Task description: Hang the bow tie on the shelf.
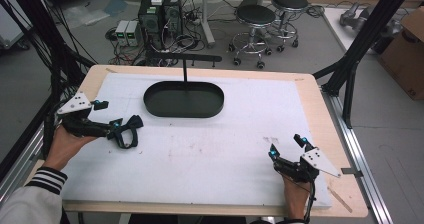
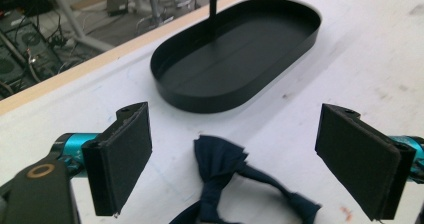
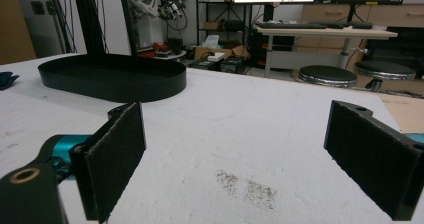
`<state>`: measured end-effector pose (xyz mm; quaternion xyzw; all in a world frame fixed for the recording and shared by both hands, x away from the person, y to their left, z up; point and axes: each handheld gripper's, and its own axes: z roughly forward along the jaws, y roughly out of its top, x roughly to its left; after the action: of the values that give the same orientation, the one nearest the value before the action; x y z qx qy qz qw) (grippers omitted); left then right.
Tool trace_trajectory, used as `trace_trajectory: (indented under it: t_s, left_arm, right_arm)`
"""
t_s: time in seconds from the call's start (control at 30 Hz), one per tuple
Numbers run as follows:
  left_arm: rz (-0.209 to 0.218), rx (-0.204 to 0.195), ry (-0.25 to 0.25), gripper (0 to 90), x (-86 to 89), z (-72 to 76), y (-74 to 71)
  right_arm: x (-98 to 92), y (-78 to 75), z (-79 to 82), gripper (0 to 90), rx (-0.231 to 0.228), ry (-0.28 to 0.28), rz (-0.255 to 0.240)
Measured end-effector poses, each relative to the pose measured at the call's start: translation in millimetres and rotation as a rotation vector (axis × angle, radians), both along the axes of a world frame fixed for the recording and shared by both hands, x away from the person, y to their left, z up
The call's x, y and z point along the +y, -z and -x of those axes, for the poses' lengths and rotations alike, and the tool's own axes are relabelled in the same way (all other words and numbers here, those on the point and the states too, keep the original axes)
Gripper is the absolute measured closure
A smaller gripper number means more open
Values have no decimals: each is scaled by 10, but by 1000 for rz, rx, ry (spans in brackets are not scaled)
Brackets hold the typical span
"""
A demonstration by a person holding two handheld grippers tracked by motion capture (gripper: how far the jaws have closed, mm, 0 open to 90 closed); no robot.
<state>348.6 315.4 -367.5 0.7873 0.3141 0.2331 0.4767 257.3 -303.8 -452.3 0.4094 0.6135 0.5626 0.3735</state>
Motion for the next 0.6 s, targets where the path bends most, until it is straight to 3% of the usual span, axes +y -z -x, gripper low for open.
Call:
trace_trajectory:
  t_s: [0.1, 0.17, 0.2, 0.3, 0.43, 0.57, 0.6]
  left_arm:
    - [-52, 32, -12, 154, 30, -66, -9]
    - [-56, 44, -15, 154, 35, -82, 1]
    - [-79, 71, -18, 154, 38, -114, 33]
    - [-111, 91, -26, 161, 27, -151, 76]
    - [-170, 151, -40, 168, 8, -235, 154]
    - [-299, 217, -5, 198, -94, -294, 203]
    - [-299, 217, -5, 203, -94, -294, 203]
  right_arm:
    - [-1, 0, 0, 87, 0, 0, 0]
    - [1, 0, 2, 87, 4, 2, -3]
    - [0, 0, 0, 87, 0, 0, 1]
    - [1, 0, -2, 87, -1, 1, 3]
    - [9, 0, 4, 87, 7, -1, 0]
    - [11, -1, 0, 87, 4, 1, 4]
    - [11, -1, 0, 87, 4, 1, 4]
